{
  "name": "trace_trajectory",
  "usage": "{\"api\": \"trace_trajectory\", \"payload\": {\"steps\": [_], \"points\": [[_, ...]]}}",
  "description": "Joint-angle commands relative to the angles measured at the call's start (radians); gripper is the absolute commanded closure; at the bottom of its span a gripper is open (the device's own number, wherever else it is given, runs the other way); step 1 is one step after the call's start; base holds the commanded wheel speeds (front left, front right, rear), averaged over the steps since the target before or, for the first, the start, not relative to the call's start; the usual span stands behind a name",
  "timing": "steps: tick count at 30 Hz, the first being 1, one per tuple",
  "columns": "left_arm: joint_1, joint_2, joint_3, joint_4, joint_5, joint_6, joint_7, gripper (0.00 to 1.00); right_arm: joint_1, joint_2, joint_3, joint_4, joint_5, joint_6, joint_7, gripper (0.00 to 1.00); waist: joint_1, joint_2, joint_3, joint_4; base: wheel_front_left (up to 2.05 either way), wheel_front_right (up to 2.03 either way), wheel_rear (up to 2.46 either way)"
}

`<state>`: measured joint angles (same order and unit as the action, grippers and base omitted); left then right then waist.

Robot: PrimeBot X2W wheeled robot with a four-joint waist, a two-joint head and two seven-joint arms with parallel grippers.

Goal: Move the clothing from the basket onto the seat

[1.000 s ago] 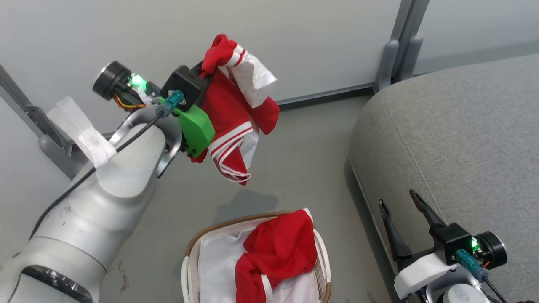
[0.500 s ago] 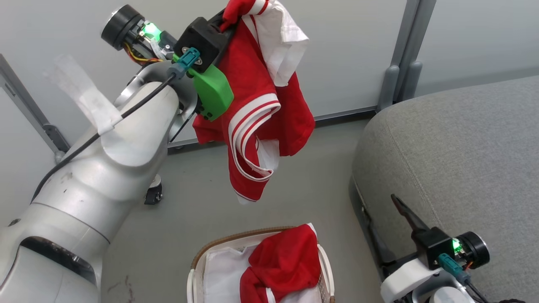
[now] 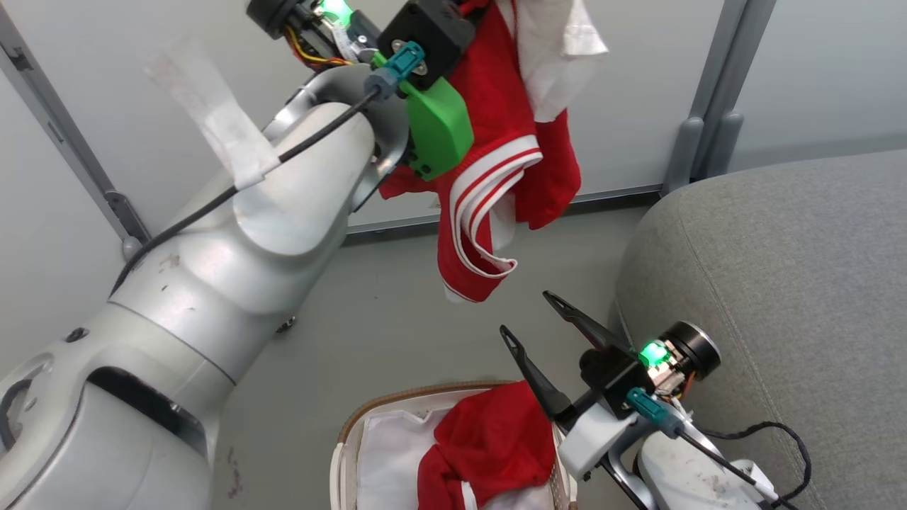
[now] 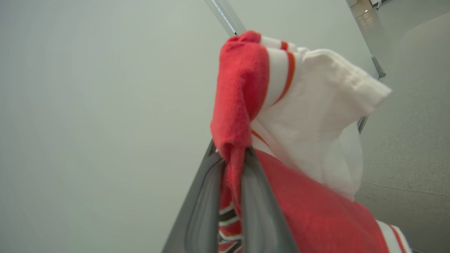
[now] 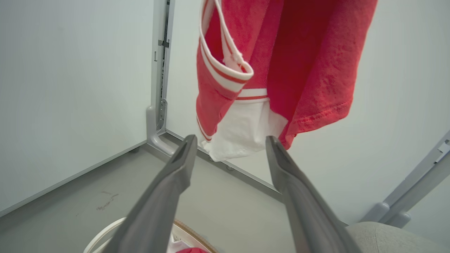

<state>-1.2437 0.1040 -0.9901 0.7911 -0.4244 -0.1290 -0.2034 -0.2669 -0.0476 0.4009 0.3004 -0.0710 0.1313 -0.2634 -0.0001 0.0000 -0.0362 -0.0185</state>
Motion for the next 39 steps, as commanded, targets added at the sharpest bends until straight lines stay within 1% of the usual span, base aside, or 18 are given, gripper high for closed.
{"api": "trace_trajectory", "payload": {"steps": [1, 3, 7, 17, 18, 19, 20, 21, 22, 23, 29, 39], "points": [[-0.021, -0.015, -0.005, -0.006, -0.012, -0.003, -0.004, 1.0, -0.027, -0.005, 0.016, 0.022, 0.005, -0.001, -0.002, 0.0, 0.0001, 0.0, 0.005, 0.011, 0.0, 0.0, 0.0], [-0.028, -0.026, -0.015, -0.015, -0.027, -0.003, -0.005, 1.0, -0.064, -0.005, 0.047, 0.051, 0.01, -0.001, -0.002, 0.0, 0.0001, 0.0, 0.007, 0.018, 0.0, 0.0, 0.0], [-0.039, -0.045, -0.034, -0.033, -0.043, -0.003, -0.01, 1.0, -0.115, -0.005, 0.075, 0.096, -0.006, -0.001, -0.002, 0.0, 0.0001, 0.0, 0.01, 0.029, 0.0, 0.0, 0.0], [-0.032, -0.053, -0.075, -0.091, -0.08, -0.001, -0.007, 1.0, -0.172, -0.005, 0.054, 0.132, 0.013, -0.001, -0.002, 0.0, 0.0001, 0.0, 0.014, 0.042, 0.0, 0.0, 0.0], [-0.029, -0.053, -0.076, -0.096, -0.087, 0.001, -0.008, 1.0, -0.181, -0.004, 0.048, 0.132, 0.018, -0.001, -0.002, 0.44, 0.0001, 0.0, 0.014, 0.043, 0.0, 0.0, 0.0], [-0.027, -0.053, -0.077, -0.1, -0.09, 0.003, -0.008, 1.0, -0.187, -0.005, 0.044, 0.129, 0.021, -0.001, -0.002, 0.53, 0.0001, 0.0, 0.015, 0.044, 0.0, 0.0, 0.0], [-0.022, -0.053, -0.079, -0.102, -0.095, 0.006, -0.008, 1.0, -0.193, -0.005, 0.039, 0.127, 0.028, -0.001, -0.002, 0.72, 0.0001, 0.0, 0.015, 0.045, 0.0, 0.0, 0.0], [-0.018, -0.053, -0.08, -0.103, -0.099, 0.008, -0.009, 1.0, -0.198, -0.005, 0.034, 0.127, 0.029, -0.001, -0.002, 0.8, 0.0001, 0.0, 0.015, 0.046, 0.0, 0.0, 0.0], [-0.011, -0.053, -0.081, -0.103, -0.102, 0.009, -0.01, 1.0, -0.204, -0.005, 0.029, 0.124, 0.03, -0.001, -0.002, 0.97, 0.0001, 0.0, 0.015, 0.046, 0.0, 0.0, 0.0], [-0.006, -0.053, -0.081, -0.1, -0.104, 0.012, -0.01, 1.0, -0.208, -0.005, 0.025, 0.121, 0.032, -0.001, -0.002, 1.0, 0.0001, 0.0, 0.015, 0.047, 0.0, 0.0, 0.0], [0.023, -0.039, -0.08, -0.071, -0.117, 0.023, -0.013, 1.0, -0.213, -0.005, 0.0, 0.11, 0.021, -0.001, -0.002, 1.0, 0.0001, 0.0, 0.02, 0.046, 0.0, 0.0, 0.0], [0.101, -0.007, -0.057, 0.005, -0.17, 0.023, -0.031, 1.0, -0.21, -0.005, -0.028, 0.08, 0.035, -0.001, -0.002, 1.0, 0.0001, 0.0, 0.03, 0.034, 0.0, 0.0, 0.0]]}}
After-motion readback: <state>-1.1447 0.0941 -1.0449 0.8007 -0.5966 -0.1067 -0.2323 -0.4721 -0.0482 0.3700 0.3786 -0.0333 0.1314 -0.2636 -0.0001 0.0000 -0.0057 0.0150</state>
